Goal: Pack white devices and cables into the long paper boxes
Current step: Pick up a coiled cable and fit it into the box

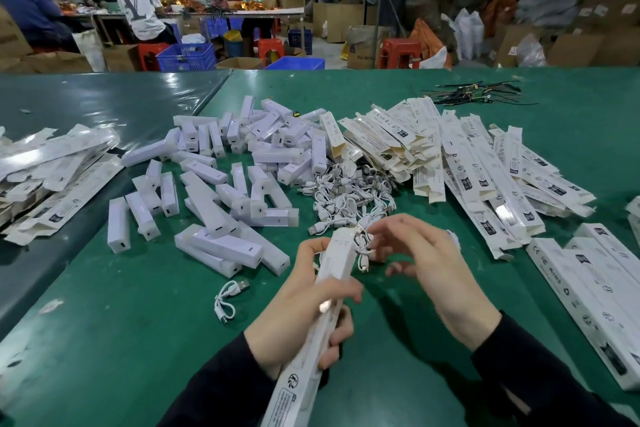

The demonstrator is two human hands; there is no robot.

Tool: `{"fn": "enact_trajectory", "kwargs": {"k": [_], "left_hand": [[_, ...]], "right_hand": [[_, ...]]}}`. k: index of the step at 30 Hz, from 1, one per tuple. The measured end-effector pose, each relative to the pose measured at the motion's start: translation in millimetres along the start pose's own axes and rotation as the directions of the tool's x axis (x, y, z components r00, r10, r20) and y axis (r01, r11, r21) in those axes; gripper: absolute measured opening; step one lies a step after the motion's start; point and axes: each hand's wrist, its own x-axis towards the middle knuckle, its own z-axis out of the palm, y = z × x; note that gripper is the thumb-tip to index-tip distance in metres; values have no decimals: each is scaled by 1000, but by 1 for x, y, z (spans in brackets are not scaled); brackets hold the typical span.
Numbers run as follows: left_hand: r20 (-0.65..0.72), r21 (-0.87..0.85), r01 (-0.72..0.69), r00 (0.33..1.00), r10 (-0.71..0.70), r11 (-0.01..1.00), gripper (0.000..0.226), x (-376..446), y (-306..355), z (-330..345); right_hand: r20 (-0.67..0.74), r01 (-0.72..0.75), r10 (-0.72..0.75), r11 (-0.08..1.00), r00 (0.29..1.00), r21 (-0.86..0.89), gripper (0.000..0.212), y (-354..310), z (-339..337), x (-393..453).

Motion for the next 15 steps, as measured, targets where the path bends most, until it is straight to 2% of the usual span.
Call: {"fn": "enact_trajectory", "kwargs": {"k": [1, 2, 3, 4, 5, 6, 8, 10, 12, 15], "left_hand": [[-28, -58, 17, 999, -18, 998, 63, 2, 2, -2], [-47, -116, 25, 998, -30, 993, 64, 3, 3, -3], [-71, -155, 18, 997, -29, 988, 61, 2, 4, -4], [-107, -165, -1, 994, -17, 986, 56, 0, 3, -5], [-146, -160, -25, 989, 1, 987, 51, -1, 3, -6], [-187, -157, -46, 982, 16, 987, 49, -3, 3, -7], [-253, -166, -51, 967, 8, 985, 52, -2, 4, -10], [-292, -182, -38, 956, -17, 983, 47, -1, 7, -11], [-321, -178, -31, 947, -29, 984, 38, 0, 6, -11], [-390, -131, -12, 920, -40, 991, 24, -1, 5, -13]], "right_hand": [[-66, 103, -120, 970, 991, -220, 15, 4, -5, 1], [-49, 189, -244, 850, 968, -492, 12, 7, -10, 2], [52, 252, -302, 673, 952, -696, 17, 11, -12, 3], [165, 289, -275, 513, 947, -808, 29, 15, -13, 3], [231, 297, -201, 415, 952, -860, 41, 19, -14, 4], [257, 291, -140, 375, 956, -880, 48, 22, -13, 4], [279, 305, -122, 405, 952, -862, 45, 26, -11, 5], [279, 324, -166, 493, 946, -807, 35, 26, -9, 4], [238, 300, -183, 586, 954, -752, 34, 24, -8, 4], [172, 325, -292, 635, 941, -700, 33, 21, -9, 3]]}}
